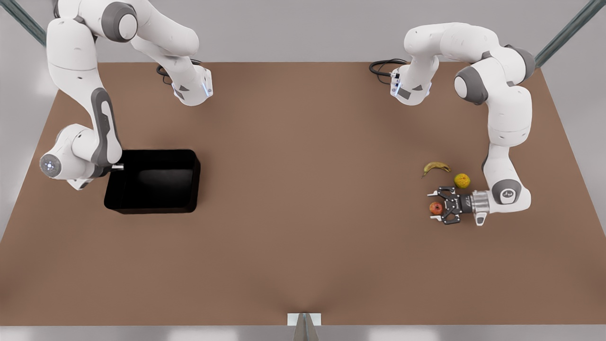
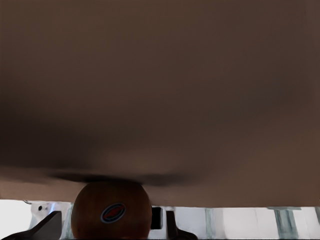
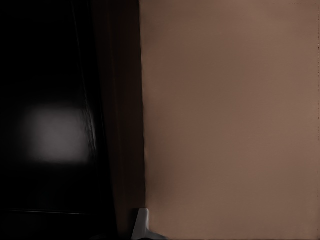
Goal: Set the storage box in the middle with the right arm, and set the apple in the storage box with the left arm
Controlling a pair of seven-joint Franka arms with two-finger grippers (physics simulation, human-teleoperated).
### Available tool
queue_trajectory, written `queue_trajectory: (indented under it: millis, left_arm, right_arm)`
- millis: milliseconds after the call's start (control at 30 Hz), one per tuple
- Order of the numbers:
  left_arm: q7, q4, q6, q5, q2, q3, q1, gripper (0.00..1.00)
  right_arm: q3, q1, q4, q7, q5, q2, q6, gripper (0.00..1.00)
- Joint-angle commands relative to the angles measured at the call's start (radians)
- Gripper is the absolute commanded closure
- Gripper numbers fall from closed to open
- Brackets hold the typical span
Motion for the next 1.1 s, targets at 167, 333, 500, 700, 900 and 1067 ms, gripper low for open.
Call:
queue_trajectory:
  millis: [167, 333, 500, 700, 900, 1067]
  left_arm:
    - [0.003, 0.046, -0.045, -0.014, 0.009, 0.006, 0.018, 0.00]
    - [0.008, 0.046, -0.026, -0.014, 0.037, 0.005, 0.018, 0.00]
    - [0.008, 0.045, -0.025, -0.019, 0.046, 0.000, 0.018, 0.00]
    - [0.003, 0.045, -0.025, -0.044, 0.049, -0.003, 0.018, 0.26]
    - [-0.013, 0.040, -0.005, -0.065, 0.064, -0.003, 0.018, 0.40]
    - [-0.035, 0.045, -0.008, -0.068, 0.061, -0.003, 0.019, 0.79]
  right_arm:
    - [0.111, 0.159, 0.213, 0.018, 0.001, -0.007, -0.121, 0.79]
    - [0.392, 0.217, 0.415, 0.302, 0.002, 0.084, -0.118, 0.79]
    - [0.490, 0.337, 0.584, 0.684, 0.087, 0.228, -0.105, 0.79]
    - [0.570, 0.409, 0.652, 0.777, 0.133, 0.332, 0.009, 0.79]
    - [0.572, 0.438, 0.647, 0.762, 0.133, 0.349, 0.087, 0.00]
    - [0.572, 0.438, 0.647, 0.759, 0.133, 0.347, 0.092, 0.00]
